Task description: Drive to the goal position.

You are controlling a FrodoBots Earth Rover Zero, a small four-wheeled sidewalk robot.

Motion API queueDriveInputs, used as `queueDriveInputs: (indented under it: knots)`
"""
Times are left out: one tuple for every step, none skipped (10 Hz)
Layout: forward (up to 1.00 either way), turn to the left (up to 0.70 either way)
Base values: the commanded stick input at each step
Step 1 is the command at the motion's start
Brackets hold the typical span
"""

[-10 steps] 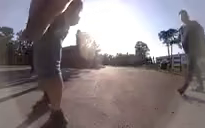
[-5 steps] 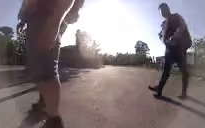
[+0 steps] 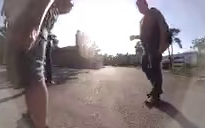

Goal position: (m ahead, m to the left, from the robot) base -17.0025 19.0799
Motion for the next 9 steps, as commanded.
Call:
queueDriveInputs:
  knots:
    - [0.00,0.00]
    - [0.00,0.00]
    - [0.00,0.00]
    - [0.00,0.00]
    - [0.00,0.00]
    - [0.37,0.00]
    - [0.45,0.00]
    - [0.45,0.00]
    - [0.45,0.00]
